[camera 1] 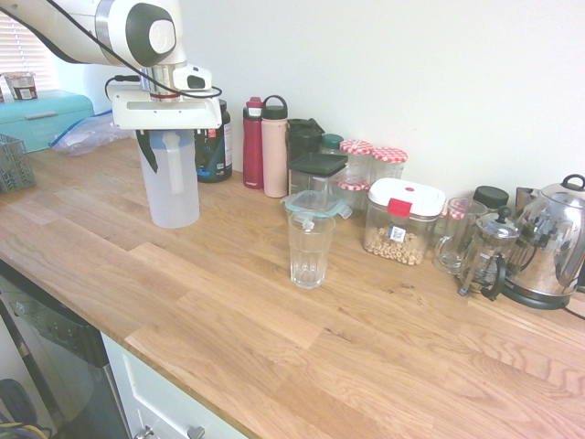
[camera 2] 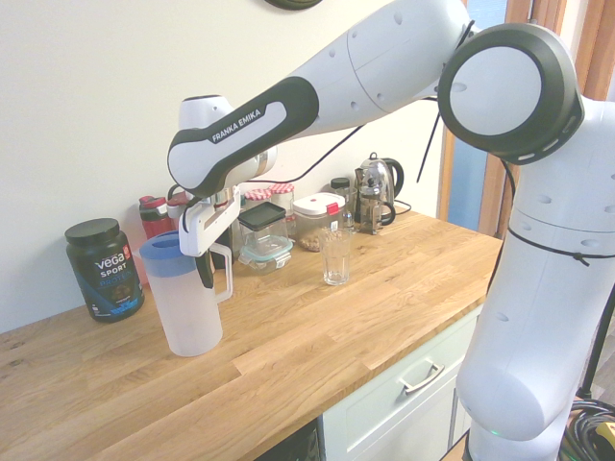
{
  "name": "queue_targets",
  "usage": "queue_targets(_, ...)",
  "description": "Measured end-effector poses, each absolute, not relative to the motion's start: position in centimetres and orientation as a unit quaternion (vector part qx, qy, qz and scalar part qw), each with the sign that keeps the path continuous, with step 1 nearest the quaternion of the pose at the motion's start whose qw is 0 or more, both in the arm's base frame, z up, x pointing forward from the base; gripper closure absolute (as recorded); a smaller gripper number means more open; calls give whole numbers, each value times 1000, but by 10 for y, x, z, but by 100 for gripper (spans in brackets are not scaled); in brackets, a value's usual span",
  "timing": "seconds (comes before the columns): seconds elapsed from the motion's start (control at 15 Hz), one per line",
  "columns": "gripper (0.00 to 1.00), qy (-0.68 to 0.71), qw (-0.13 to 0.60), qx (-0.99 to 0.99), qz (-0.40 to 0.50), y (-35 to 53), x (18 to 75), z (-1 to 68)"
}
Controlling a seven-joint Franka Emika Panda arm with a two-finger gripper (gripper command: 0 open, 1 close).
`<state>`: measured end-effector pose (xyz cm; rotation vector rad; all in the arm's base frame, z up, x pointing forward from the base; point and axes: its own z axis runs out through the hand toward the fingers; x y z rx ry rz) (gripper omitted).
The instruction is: Pour me some water
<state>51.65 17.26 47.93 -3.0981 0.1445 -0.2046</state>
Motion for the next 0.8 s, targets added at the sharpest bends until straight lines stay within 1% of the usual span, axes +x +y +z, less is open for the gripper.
queue_targets(0.8,100,54,22,-996,-65,163,517,487)
